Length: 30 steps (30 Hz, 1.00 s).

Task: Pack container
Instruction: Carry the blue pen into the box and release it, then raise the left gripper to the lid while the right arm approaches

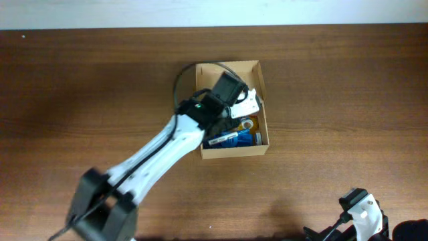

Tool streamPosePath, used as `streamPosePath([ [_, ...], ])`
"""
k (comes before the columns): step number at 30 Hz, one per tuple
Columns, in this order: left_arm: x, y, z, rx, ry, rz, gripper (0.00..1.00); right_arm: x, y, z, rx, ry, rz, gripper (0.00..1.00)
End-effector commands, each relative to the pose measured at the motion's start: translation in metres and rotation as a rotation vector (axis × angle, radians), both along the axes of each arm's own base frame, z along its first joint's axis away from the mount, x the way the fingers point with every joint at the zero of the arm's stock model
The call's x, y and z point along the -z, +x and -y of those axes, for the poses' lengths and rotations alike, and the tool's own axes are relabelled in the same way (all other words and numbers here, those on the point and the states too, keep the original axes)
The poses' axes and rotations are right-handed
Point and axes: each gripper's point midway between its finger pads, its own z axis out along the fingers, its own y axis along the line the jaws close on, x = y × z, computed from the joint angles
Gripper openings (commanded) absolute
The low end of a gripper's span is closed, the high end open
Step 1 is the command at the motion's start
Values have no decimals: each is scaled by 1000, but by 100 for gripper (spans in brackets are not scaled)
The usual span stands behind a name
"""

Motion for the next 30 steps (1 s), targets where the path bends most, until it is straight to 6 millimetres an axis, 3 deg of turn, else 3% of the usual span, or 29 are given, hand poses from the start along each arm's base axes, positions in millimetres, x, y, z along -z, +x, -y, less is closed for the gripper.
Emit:
streamPosePath([
  [1, -72, -2, 1, -75, -187, 85, 54, 0, 2, 0, 8, -2, -7, 99],
  [3, -96, -2, -11, -137, -256, 110, 54, 0, 2, 0, 8, -2, -7, 99],
  [5, -107, 4, -33, -247, -317, 102, 54, 0, 2, 0, 8, -2, -7, 99],
  [10, -105, 14, -60, -267, -457, -29, 54, 0, 2, 0, 8, -2, -7, 99],
  [14, -105, 36, -101, -362, -471, -5, 54, 0, 2, 0, 8, -2, -7, 99],
  [18, -108, 47, -124, -415, -478, 19, 55, 0, 2, 0, 8, -2, -7, 99],
  [30, -106, 48, -130, -429, -474, 15, 55, 0, 2, 0, 8, -2, -7, 99],
])
